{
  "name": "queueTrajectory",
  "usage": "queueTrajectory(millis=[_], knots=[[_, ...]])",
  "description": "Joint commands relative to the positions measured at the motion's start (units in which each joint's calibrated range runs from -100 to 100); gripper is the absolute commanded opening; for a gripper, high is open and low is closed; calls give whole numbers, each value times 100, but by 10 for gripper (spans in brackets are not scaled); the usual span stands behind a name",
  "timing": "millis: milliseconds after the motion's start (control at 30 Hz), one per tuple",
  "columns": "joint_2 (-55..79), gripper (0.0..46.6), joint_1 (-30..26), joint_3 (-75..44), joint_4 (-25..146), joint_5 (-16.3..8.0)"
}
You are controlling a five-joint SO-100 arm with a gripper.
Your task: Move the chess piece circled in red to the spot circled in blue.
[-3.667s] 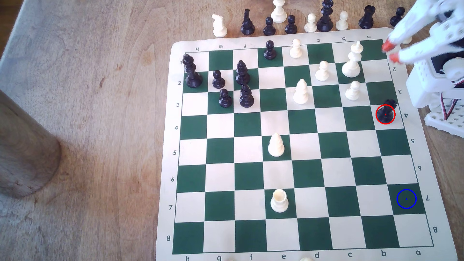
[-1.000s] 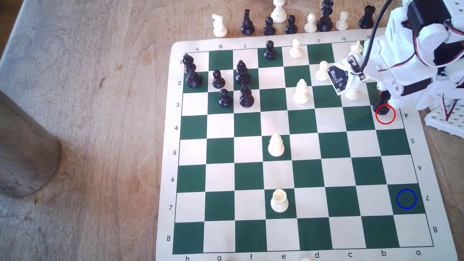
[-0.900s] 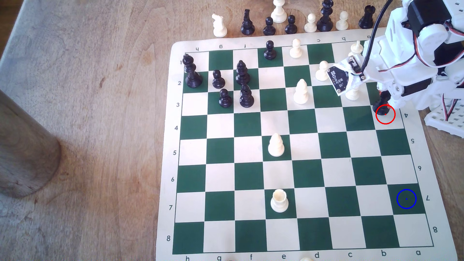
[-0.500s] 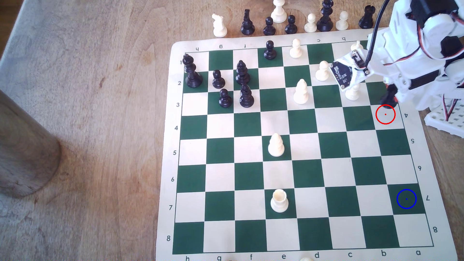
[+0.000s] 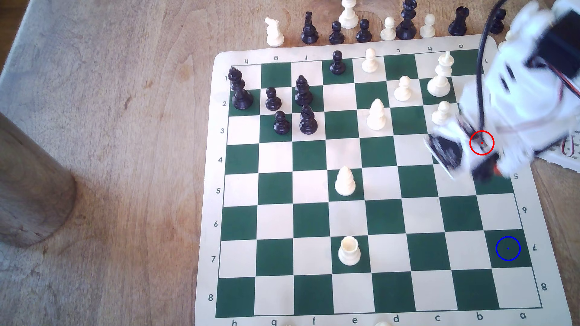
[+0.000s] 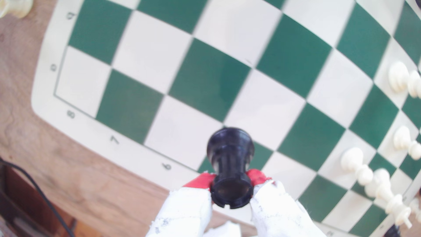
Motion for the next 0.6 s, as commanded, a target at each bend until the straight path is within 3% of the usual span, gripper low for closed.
queueTrajectory(millis=[0,567], knots=[[310,5,-463,-523,-456,-288],[1533,5,-1644,-442,-1570,-615]])
